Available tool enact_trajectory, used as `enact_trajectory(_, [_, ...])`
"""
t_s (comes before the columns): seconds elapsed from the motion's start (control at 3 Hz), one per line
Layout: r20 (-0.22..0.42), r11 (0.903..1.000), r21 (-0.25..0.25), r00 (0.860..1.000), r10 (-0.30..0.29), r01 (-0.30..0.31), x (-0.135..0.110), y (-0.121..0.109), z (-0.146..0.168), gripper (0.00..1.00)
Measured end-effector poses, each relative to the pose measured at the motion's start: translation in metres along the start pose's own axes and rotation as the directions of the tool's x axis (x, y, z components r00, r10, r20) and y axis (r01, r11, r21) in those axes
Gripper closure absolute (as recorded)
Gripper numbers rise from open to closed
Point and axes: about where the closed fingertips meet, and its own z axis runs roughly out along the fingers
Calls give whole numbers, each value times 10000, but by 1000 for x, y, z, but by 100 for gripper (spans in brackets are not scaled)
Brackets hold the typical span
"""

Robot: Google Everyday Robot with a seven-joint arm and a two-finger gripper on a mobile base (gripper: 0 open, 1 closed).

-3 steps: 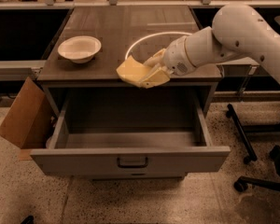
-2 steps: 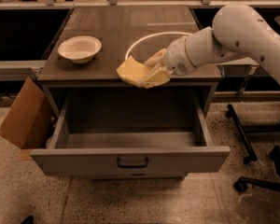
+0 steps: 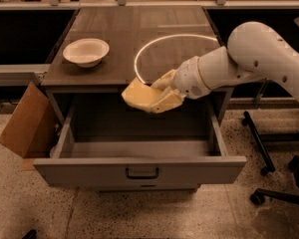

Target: Place sponge into top drawer

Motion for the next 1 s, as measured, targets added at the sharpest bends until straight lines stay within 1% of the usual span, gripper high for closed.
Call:
enact_trajectory(0.33, [-312, 9963, -850, 9994, 123, -149, 23, 32, 26, 100])
enact_trajectory(0.67, [-688, 9915, -1139, 9961, 559, -635, 44, 37, 50, 100])
enact_trajectory(1.0, [-1088, 9878, -889, 9871, 1178, -1277, 67, 29, 70, 100])
